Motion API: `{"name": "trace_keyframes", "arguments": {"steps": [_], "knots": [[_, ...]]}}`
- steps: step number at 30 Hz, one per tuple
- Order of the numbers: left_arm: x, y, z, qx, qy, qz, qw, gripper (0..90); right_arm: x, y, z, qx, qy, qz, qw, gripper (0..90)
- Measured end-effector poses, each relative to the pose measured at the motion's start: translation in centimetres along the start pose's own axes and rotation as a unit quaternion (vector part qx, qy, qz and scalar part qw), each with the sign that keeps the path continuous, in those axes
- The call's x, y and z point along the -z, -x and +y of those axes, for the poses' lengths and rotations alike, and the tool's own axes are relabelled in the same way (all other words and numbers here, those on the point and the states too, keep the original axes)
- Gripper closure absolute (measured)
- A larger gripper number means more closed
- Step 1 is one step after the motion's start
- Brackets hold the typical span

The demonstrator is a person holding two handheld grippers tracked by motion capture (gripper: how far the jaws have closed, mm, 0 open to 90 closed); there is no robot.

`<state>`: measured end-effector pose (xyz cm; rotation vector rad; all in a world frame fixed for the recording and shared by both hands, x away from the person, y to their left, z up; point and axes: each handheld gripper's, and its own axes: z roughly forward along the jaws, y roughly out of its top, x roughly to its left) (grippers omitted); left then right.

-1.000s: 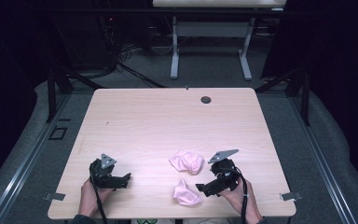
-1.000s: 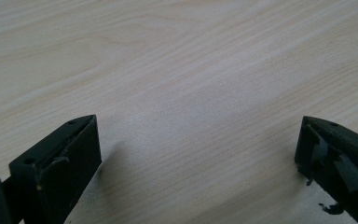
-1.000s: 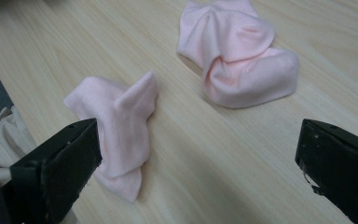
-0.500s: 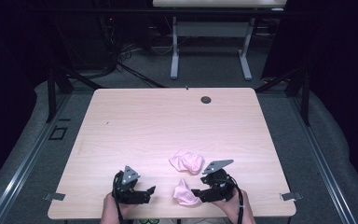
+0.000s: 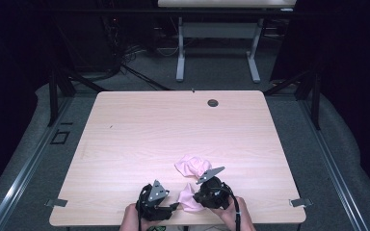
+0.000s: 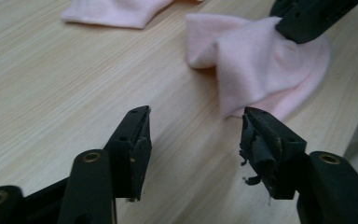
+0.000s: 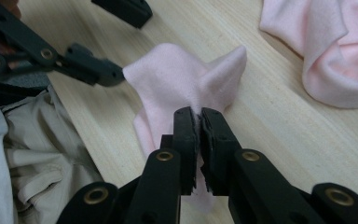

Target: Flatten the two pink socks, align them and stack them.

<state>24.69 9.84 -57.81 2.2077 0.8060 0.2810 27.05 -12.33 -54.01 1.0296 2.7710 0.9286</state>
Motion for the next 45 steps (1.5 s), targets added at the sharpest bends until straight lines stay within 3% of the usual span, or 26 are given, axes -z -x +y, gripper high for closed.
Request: {"name": "trace_keyframes", "arguments": {"steps": [6,7,10,11,12,15,17,22,25,26,27,29,30,33,34,37,39,40,41,45], "knots": [[-0.5,0.0,0.1,0.006,0.009,-0.007,0.9999,45.7,1.0,-0.1,0.4,-0.001,0.019,0.002,0.9998,86.5],[-0.6,-0.3,0.2,0.015,0.019,-0.021,0.9995,45.7,1.6,-0.2,0.7,0.000,0.029,0.001,0.9996,86.6],[-0.6,-0.7,0.4,0.023,0.034,-0.031,0.9987,45.6,2.1,-0.2,0.9,0.004,0.038,0.008,0.9992,86.6],[-0.5,-1.0,0.7,0.028,0.056,-0.044,0.9971,48.0,2.5,-0.2,1.2,0.006,0.041,0.004,0.9991,86.6],[-0.4,-1.0,0.8,0.036,0.065,-0.051,0.9959,51.1,2.6,-0.1,1.2,0.006,0.041,0.006,0.9991,86.6],[-0.6,-1.1,1.2,0.032,0.080,-0.074,0.9936,73.2,2.7,0.2,1.3,0.004,0.042,0.004,0.9991,86.5],[-0.7,-1.0,1.3,0.029,0.080,-0.072,0.9937,85.9,2.7,0.2,1.3,0.003,0.044,0.004,0.9990,86.5],[0.0,-0.4,2.0,0.003,0.079,-0.024,0.9966,88.6,2.7,0.8,0.8,-0.011,0.054,0.007,0.9985,86.7],[0.7,0.5,2.7,-0.040,0.056,0.029,0.9972,88.6,2.3,0.7,0.8,-0.010,0.047,-0.001,0.9988,87.1],[0.7,0.5,2.7,-0.040,0.056,0.029,0.9972,88.6,2.3,0.7,0.8,-0.010,0.047,-0.001,0.9988,87.1],[1.1,1.2,3.2,-0.078,0.035,0.076,0.9934,88.6,2.1,0.4,0.9,-0.005,0.044,-0.020,0.9988,87.6],[1.4,1.3,3.4,-0.089,0.028,0.083,0.9922,88.6,2.0,0.4,1.0,-0.004,0.043,-0.027,0.9987,87.6],[1.8,1.6,3.8,-0.117,0.012,0.112,0.9868,88.6,2.1,0.4,1.0,-0.007,0.045,-0.029,0.9986,87.7],[2.0,2.1,3.9,-0.130,0.007,0.107,0.9856,88.2,2.3,0.3,0.9,-0.006,0.047,-0.038,0.9981,87.7],[1.8,2.2,3.9,-0.131,0.000,0.093,0.9871,87.8,2.4,0.2,0.8,-0.004,0.044,-0.041,0.9982,87.7],[0.8,1.9,3.6,-0.100,-0.005,0.051,0.9937,77.6,2.2,0.3,0.4,-0.004,0.028,-0.055,0.9981,87.6],[0.4,1.6,3.4,-0.090,-0.008,0.044,0.9950,61.9,2.0,0.5,0.2,-0.005,0.020,-0.055,0.9983,87.6],[0.1,1.3,3.3,-0.074,-0.011,0.031,0.9967,61.9,1.8,0.8,-0.1,-0.008,0.014,-0.056,0.9983,87.5],[-0.5,0.8,3.0,-0.047,-0.014,-0.001,0.9988,54.8,1.4,1.3,-0.7,-0.014,0.002,-0.057,0.9983,87.5],[-1.4,0.8,2.8,-0.020,-0.020,-0.036,0.9990,43.0,1.7,1.8,-1.5,-0.032,0.019,-0.046,0.9982,87.6]]}}
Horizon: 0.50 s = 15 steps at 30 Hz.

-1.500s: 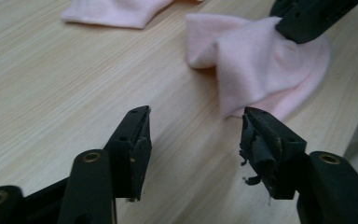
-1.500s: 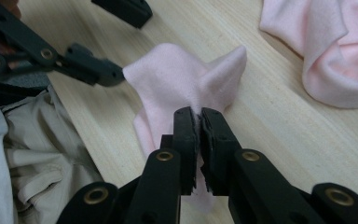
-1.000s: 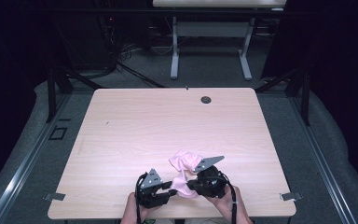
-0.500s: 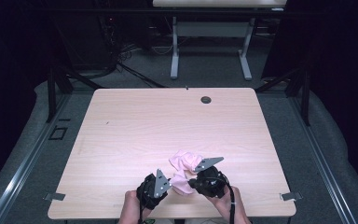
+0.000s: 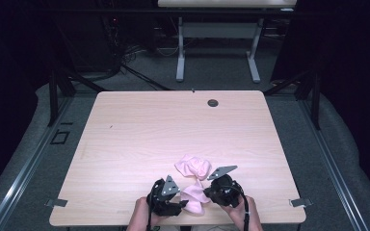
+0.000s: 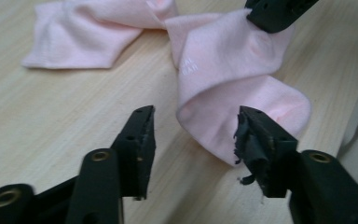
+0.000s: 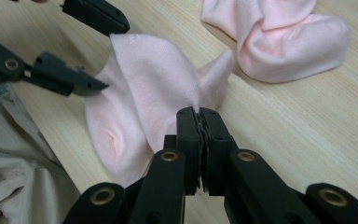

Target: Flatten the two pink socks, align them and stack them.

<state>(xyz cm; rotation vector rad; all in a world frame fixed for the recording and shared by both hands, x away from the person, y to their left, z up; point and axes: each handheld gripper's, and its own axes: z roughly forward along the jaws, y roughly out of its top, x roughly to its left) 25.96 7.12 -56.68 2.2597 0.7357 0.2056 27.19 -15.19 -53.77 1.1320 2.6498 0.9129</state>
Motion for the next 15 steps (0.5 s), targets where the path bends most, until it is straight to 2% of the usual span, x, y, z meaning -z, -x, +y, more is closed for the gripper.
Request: {"name": "trace_keyframes", "arguments": {"steps": [1,2,6,7,9,10,13,14,15], "knots": [[0.0,0.0,0.0,0.000,0.000,0.000,1.0000,41.3,0.0,0.0,0.0,0.000,0.000,0.000,1.0000,87.6],[-0.2,0.1,0.1,0.003,0.001,0.000,1.0000,40.1,0.5,-0.1,0.0,-0.003,0.012,0.001,0.9999,87.6],[-0.7,-0.2,0.2,0.020,0.011,-0.029,0.9993,41.2,2.0,-0.8,0.5,0.011,0.042,0.003,0.9991,87.6],[-0.9,-0.3,0.2,0.022,0.013,-0.035,0.9990,43.9,2.3,-1.1,0.7,0.016,0.049,0.001,0.9986,87.7],[-1.2,-0.4,0.3,0.026,0.011,-0.044,0.9987,55.2,2.9,-1.6,1.1,0.023,0.057,-0.001,0.9981,87.6],[-1.4,-0.3,0.3,0.022,0.012,-0.042,0.9988,64.8,3.1,-1.7,1.3,0.025,0.060,-0.005,0.9979,87.7],[-1.1,-0.1,0.4,0.007,0.008,-0.015,0.9998,84.2,3.6,-1.9,1.5,0.029,0.060,-0.017,0.9976,87.6],[-0.8,0.0,0.5,0.005,0.014,0.002,0.9999,87.5,3.6,-1.8,1.5,0.029,0.062,-0.019,0.9975,87.7],[-0.4,0.1,0.6,-0.009,0.014,0.031,0.9994,88.0,3.7,-1.6,1.4,0.026,0.061,-0.019,0.9976,87.7]]}}
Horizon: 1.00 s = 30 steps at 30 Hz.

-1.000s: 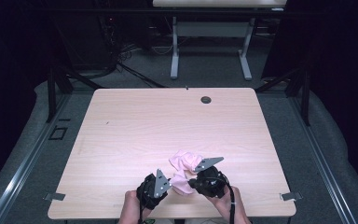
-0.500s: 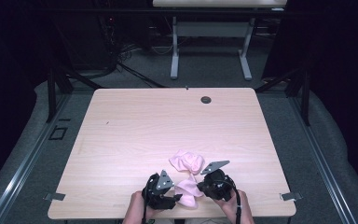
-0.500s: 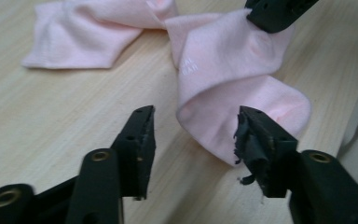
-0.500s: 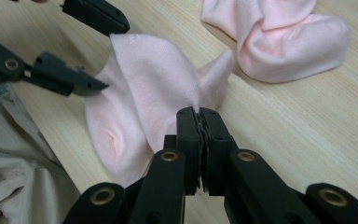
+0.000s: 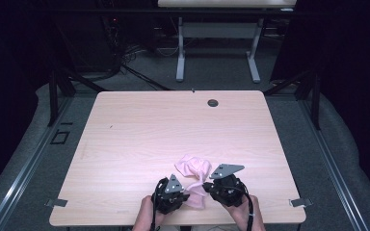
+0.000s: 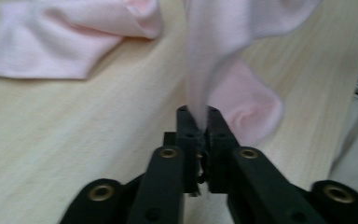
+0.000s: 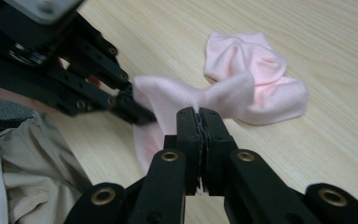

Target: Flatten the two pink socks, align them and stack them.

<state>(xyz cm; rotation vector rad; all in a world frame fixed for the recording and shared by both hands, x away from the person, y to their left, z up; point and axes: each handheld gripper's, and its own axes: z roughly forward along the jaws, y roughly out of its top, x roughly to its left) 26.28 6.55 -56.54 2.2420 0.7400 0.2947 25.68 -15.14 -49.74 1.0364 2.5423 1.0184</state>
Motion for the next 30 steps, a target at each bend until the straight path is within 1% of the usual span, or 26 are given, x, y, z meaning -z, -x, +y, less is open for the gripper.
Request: {"name": "trace_keyframes", "arguments": {"steps": [1,2,3,4,6,7,9,10,11,12,13,14,15,17,18,19,20,22,23,24,25,26,27,28,29,30], "knots": [[0.0,0.0,0.0,0.000,0.000,0.000,1.0000,88.2,0.0,0.0,0.0,0.000,0.000,0.000,1.0000,87.7],[1.3,0.3,0.4,-0.034,0.008,0.056,0.9979,88.2,0.2,0.2,-0.2,0.000,-0.001,-0.002,1.0000,87.7],[2.0,0.6,0.6,-0.052,0.011,0.084,0.9950,88.3,0.2,0.2,-0.3,-0.003,0.002,-0.003,1.0000,87.7],[2.7,1.0,0.9,-0.079,0.010,0.115,0.9903,88.3,0.2,0.2,-0.3,-0.004,-0.002,-0.002,1.0000,87.7],[3.6,1.9,1.2,-0.120,0.005,0.160,0.9798,88.2,-0.2,0.1,-0.4,-0.006,-0.005,0.003,1.0000,87.7],[3.8,2.4,1.3,-0.140,-0.002,0.175,0.9746,88.1,-0.5,0.1,-0.5,-0.004,-0.009,0.003,0.9999,87.7],[3.4,3.3,1.0,-0.170,-0.029,0.191,0.9663,87.1,-1.4,0.0,-0.7,-0.002,-0.026,0.006,0.9996,87.7],[3.0,3.6,0.7,-0.177,-0.046,0.185,0.9656,84.6,-2.0,0.0,-0.9,-0.001,-0.039,0.001,0.9993,87.6],[2.5,3.7,0.4,-0.180,-0.061,0.178,0.9656,81.6,-2.6,0.1,-1.1,0.000,-0.052,0.000,0.9987,87.6],[2.2,3.7,-0.1,-0.176,-0.076,0.164,0.9677,77.3,-3.3,0.2,-1.5,-0.003,-0.063,0.001,0.9980,87.4],[2.0,3.6,-0.5,-0.162,-0.082,0.139,0.9735,73.1,-3.9,0.4,-1.8,-0.001,-0.076,0.006,0.9971,87.0],[2.0,3.3,-0.8,-0.139,-0.078,0.115,0.9806,68.3,-4.3,0.6,-2.2,-0.002,-0.085,0.013,0.9963,86.3],[2.3,3.0,-1.0,-0.116,-0.071,0.105,0.9851,61.3,-4.4,0.6,-2.5,-0.004,-0.092,0.021,0.9955,82.9],[3.2,2.1,-1.3,-0.077,-0.048,0.088,0.9920,50.6,-4.2,0.9,-2.8,-0.005,-0.090,0.033,0.9954,68.7],[3.8,1.6,-1.4,-0.056,-0.037,0.082,0.9944,43.7,-3.9,1.1,-2.9,-0.008,-0.084,0.042,0.9956,66.0],[4.3,1.1,-1.4,-0.037,-0.031,0.078,0.9958,39.4,-3.5,1.4,-3.0,-0.012,-0.077,0.043,0.9960,62.9],[4.8,0.6,-1.4,-0.027,-0.026,0.084,0.9958,38.0,-3.0,1.7,-3.0,-0.018,-0.067,0.042,0.9967,58.8],[5.7,-0.5,-1.4,0.005,-0.011,0.075,0.9971,32.2,-2.3,2.3,-2.9,-0.031,-0.055,0.037,0.9973,56.2],[5.7,-0.5,-1.4,0.005,-0.011,0.075,0.9971,32.5,-2.3,2.3,-2.9,-0.031,-0.055,0.037,0.9973,56.2],[6.3,-1.4,-1.3,0.022,-0.006,0.093,0.9954,32.5,-2.1,2.6,-2.8,-0.039,-0.046,0.031,0.9977,55.5],[6.4,-1.8,-1.3,0.035,-0.003,0.098,0.9946,33.0,-2.2,2.5,-2.7,-0.040,-0.049,0.025,0.9977,55.5],[6.4,-1.8,-1.3,0.035,-0.003,0.098,0.9946,35.3,-2.4,2.4,-2.7,-0.041,-0.049,0.022,0.9977,55.7],[6.1,-2.8,-1.3,0.050,-0.011,0.102,0.9935,37.3,-2.7,2.3,-2.7,-0.039,-0.056,0.018,0.9975,56.2],[5.8,-3.2,-1.3,0.055,-0.020,0.101,0.9931,41.8,-3.2,2.2,-2.7,-0.037,-0.061,0.020,0.9972,56.3],[5.8,-3.2,-1.3,0.055,-0.020,0.101,0.9931,44.9,-3.2,2.2,-2.7,-0.037,-0.061,0.020,0.9972,56.3],[5.0,-3.9,-1.2,0.062,-0.022,0.091,0.9937,46.5,-4.1,1.9,-2.7,-0.032,-0.073,0.015,0.9967,58.2]]}}
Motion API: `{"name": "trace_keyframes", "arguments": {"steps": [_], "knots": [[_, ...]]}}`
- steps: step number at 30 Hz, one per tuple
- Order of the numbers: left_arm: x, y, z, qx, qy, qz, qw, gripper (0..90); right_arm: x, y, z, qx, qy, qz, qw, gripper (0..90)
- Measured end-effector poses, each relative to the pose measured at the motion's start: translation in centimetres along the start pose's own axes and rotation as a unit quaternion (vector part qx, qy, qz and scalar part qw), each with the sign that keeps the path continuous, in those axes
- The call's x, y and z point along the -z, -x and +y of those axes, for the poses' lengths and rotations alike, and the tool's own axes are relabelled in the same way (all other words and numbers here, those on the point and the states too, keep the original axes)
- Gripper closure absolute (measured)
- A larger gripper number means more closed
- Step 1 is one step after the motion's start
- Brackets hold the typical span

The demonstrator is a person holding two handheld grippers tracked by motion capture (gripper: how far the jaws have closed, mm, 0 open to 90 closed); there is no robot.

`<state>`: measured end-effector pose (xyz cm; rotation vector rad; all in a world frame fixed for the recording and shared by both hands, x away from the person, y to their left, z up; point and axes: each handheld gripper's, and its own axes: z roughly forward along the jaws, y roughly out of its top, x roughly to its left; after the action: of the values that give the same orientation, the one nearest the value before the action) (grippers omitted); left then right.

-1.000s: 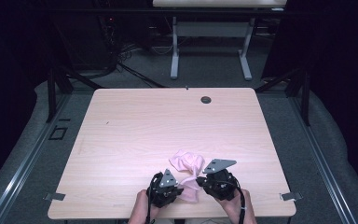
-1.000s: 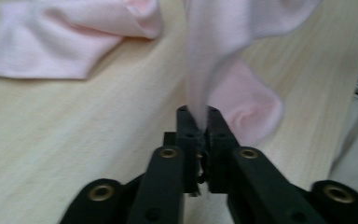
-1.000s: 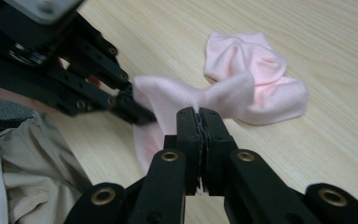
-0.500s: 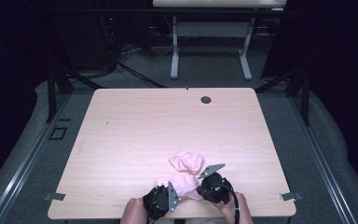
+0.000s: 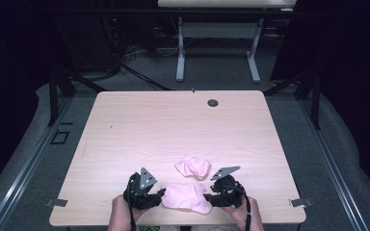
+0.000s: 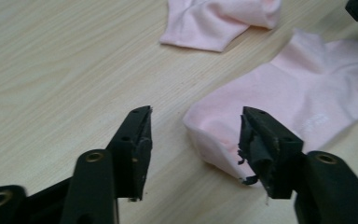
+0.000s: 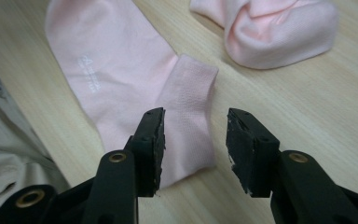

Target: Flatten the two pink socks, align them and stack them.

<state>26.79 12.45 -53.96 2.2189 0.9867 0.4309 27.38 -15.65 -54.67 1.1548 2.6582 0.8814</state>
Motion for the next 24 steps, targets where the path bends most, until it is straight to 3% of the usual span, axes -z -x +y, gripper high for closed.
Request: {"name": "trace_keyframes", "arguments": {"steps": [6,8,13,16,19,24], "knots": [[-2.8,-0.1,-0.2,0.009,-0.055,-0.023,0.9982,59.3,-1.4,-0.4,0.2,0.009,-0.020,-0.005,0.9998,68.2],[-3.1,0.2,-0.3,0.004,-0.063,-0.017,0.9979,63.1,-1.5,-0.3,0.2,0.011,-0.024,-0.009,0.9996,71.6],[-3.0,0.3,-0.7,0.010,-0.054,-0.012,0.9984,73.9,-1.6,-0.2,0.0,0.010,-0.019,-0.007,0.9997,79.4],[-3.0,0.3,-0.8,0.015,-0.050,-0.008,0.9986,85.3,-1.6,-0.3,0.0,0.009,-0.020,-0.006,0.9997,82.9],[-2.8,0.3,-1.2,0.026,-0.043,0.002,0.9987,87.1,-1.6,-0.3,0.1,0.012,-0.021,-0.006,0.9997,85.0],[-2.3,0.7,-1.8,0.036,-0.036,-0.006,0.9987,87.4,-1.3,0.1,0.2,0.015,-0.029,-0.019,0.9993,85.5]]}}
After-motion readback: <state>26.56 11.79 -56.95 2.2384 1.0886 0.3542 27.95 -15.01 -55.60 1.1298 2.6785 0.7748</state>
